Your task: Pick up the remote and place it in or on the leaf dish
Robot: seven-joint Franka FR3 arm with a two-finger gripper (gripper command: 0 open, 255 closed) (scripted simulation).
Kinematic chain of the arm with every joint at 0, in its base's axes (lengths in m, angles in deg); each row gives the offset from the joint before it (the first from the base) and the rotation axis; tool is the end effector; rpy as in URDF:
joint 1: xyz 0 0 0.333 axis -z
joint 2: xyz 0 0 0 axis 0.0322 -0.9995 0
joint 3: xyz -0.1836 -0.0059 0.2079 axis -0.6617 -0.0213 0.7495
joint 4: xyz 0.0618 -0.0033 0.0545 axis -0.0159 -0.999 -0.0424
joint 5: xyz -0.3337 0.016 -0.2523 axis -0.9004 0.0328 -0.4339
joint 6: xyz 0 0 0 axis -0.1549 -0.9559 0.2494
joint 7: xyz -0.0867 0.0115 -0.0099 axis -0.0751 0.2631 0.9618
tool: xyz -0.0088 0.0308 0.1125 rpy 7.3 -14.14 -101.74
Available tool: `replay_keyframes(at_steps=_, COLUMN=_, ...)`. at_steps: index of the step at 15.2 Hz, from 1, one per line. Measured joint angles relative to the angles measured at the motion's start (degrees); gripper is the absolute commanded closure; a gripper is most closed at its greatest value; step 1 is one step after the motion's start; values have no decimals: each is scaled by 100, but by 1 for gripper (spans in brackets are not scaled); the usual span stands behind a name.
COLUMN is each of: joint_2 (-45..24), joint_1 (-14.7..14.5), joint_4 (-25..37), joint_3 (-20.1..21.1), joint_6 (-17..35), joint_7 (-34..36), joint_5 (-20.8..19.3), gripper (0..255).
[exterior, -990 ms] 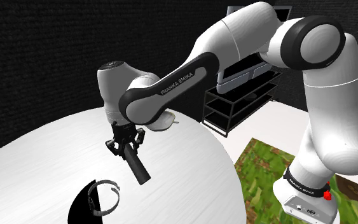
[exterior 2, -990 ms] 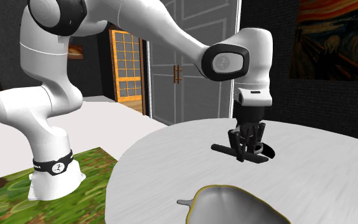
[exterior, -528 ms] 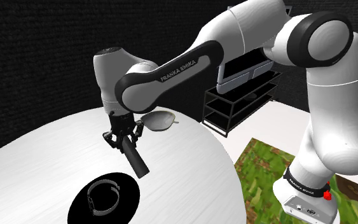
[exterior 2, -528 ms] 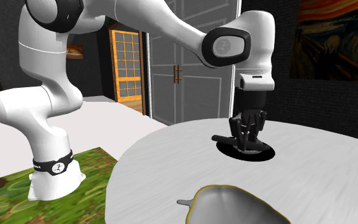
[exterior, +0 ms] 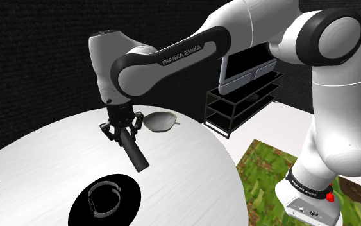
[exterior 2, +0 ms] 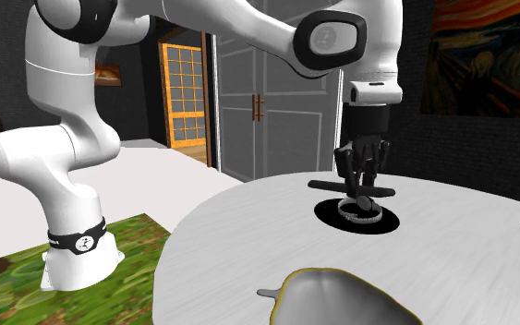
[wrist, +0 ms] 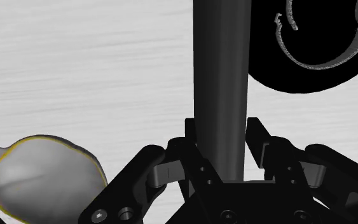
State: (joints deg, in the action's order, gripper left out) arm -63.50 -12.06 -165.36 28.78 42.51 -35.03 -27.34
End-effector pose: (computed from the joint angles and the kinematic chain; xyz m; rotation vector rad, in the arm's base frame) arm 0.5488 0.3962 0.3775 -3.0891 0.3260 -0.0089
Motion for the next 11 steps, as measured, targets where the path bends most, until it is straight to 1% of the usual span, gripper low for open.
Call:
replay_keyframes(at_steps=3, joint_2=71, joint_1=203, joint_4=-78, joint_3=-60, joint_6=15, joint_7=-266, joint_5=59, gripper=255)
replay_keyframes(at_steps=7, joint_2=175, joint_1=581, joint_4=-223, joint_3=-187, joint_6=72, joint_7=-775, joint_5=159, gripper=255)
replay_keyframes(at_steps=8, joint_2=240, joint_1=675, joint_4=-348, joint_3=-213, joint_6=137, joint_7=-888, joint_5=192, gripper=255)
replay_keyframes(at_steps=11, joint_2=234, joint_1=919, joint_4=-350, joint_3=-316, joint_6=149, joint_7=-1247, joint_5=234, gripper=255)
